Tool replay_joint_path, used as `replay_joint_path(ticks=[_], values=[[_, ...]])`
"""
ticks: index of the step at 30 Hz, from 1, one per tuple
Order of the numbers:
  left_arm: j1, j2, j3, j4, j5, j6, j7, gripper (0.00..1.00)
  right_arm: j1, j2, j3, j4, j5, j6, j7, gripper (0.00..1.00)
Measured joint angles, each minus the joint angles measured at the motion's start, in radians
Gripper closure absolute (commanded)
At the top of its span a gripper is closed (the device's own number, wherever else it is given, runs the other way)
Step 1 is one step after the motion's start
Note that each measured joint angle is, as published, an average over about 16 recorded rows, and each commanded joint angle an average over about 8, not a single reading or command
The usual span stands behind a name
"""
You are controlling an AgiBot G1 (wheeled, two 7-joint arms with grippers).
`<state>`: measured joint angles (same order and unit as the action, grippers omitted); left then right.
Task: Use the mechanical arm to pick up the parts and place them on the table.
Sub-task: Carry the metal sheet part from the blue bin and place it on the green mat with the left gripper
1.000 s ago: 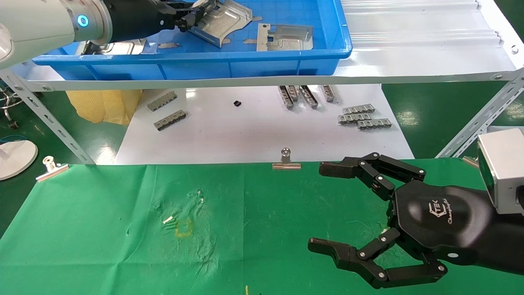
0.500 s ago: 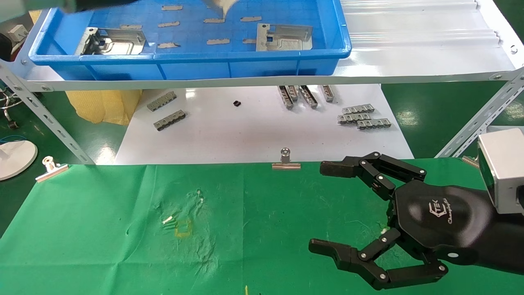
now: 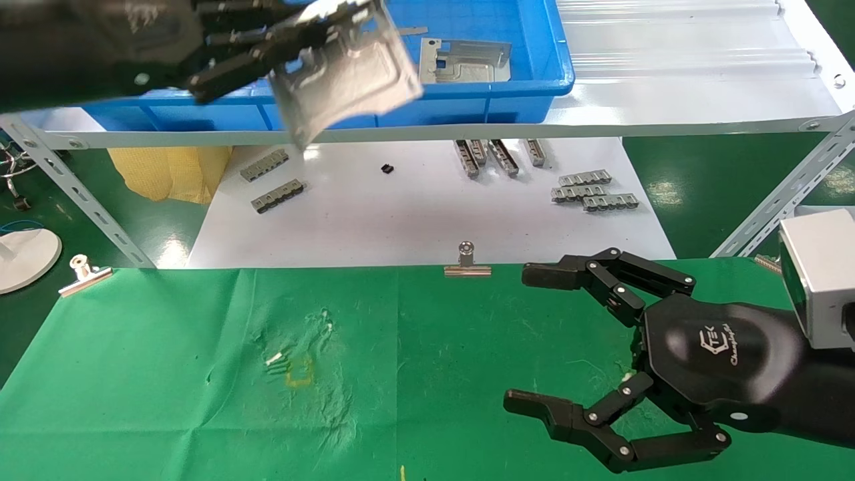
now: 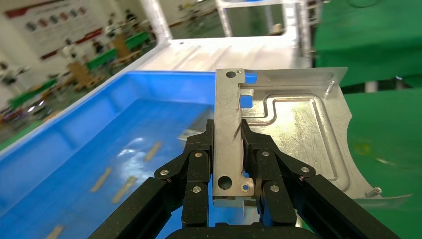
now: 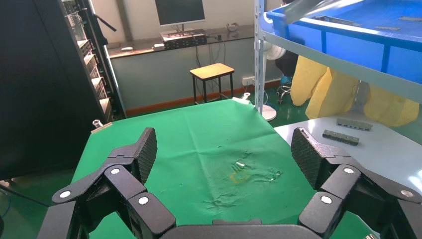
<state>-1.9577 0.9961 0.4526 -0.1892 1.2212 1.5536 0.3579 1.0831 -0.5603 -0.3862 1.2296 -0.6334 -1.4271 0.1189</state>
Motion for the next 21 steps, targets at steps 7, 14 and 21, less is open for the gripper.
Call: replay_joint_path(ticks=[7, 14, 21], values=[[0.134, -0.101, 0.077, -0.161, -0.046, 0.05, 0.118, 1.0, 0.0, 0.0, 0.0, 0.0, 0.0, 0.0, 0.0, 0.0], [0.268, -0.154, 0.197, -0.258, -0.048, 0.019, 0.243, 1.0, 0.0, 0.0, 0.0, 0.0, 0.0, 0.0, 0.0, 0.0], [0.323, -0.123, 0.281, -0.188, 0.004, -0.042, 0.361, 1.0, 0.0, 0.0, 0.0, 0.0, 0.0, 0.0, 0.0, 0.0]])
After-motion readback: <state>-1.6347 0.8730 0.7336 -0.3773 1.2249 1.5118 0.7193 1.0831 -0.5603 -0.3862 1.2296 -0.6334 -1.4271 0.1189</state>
